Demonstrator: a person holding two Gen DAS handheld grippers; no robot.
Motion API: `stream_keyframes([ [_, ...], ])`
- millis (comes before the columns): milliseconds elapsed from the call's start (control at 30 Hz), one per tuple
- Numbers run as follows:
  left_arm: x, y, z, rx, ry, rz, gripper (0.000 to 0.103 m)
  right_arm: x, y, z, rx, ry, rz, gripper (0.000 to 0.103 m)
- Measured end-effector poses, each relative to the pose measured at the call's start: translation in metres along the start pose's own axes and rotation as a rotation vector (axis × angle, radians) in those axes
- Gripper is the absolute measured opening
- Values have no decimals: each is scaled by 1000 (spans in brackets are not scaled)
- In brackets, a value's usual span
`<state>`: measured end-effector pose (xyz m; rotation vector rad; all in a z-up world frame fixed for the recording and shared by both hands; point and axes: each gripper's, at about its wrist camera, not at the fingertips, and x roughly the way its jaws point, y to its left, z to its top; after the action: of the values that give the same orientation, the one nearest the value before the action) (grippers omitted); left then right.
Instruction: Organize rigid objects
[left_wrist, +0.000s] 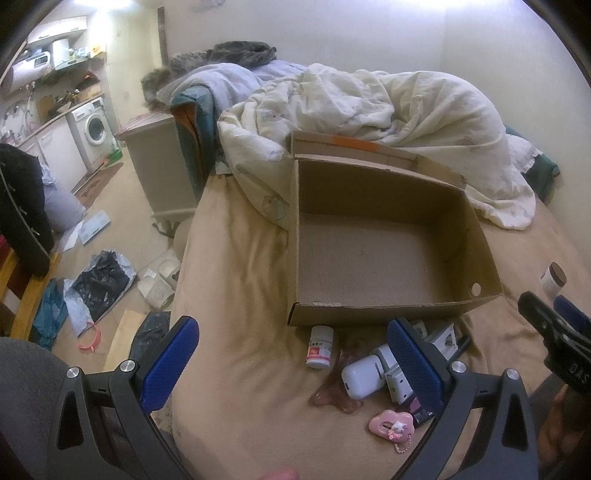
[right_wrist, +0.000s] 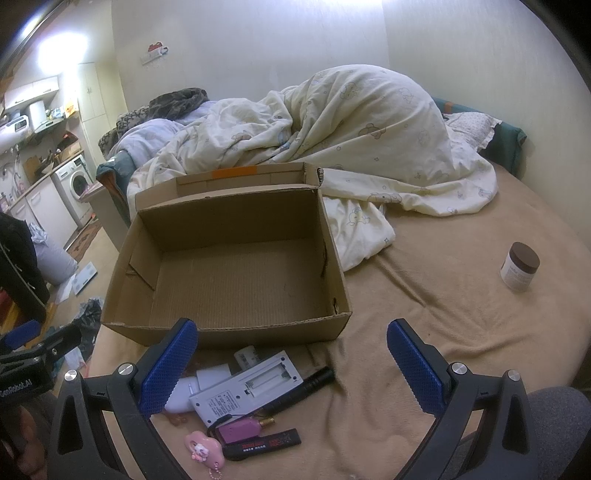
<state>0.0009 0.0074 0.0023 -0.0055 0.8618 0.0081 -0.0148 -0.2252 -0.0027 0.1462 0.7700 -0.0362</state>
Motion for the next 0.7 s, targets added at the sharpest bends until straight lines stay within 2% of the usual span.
stream_keyframes([
  [200, 14, 7, 13, 4, 50, 13, 102, -5, -10, 1, 42, 11, 18, 103],
  [300, 35, 11, 16, 2, 157, -11, 102, -5, -12, 0, 56, 17, 23, 103],
  [367, 51, 15, 17, -14, 231, 3, 101, -3, -17, -1, 64, 26, 27, 103],
  [533, 104, 5, 12, -9, 465, -67, 87, 0, -17, 1, 81, 43, 48, 103],
  [567, 111, 1, 11, 0, 489, -78, 83, 0, -18, 1, 85, 43, 52, 103],
  [700, 141, -8, 9, -12, 580, -102, 81, 1, -22, 1, 100, 52, 66, 103],
])
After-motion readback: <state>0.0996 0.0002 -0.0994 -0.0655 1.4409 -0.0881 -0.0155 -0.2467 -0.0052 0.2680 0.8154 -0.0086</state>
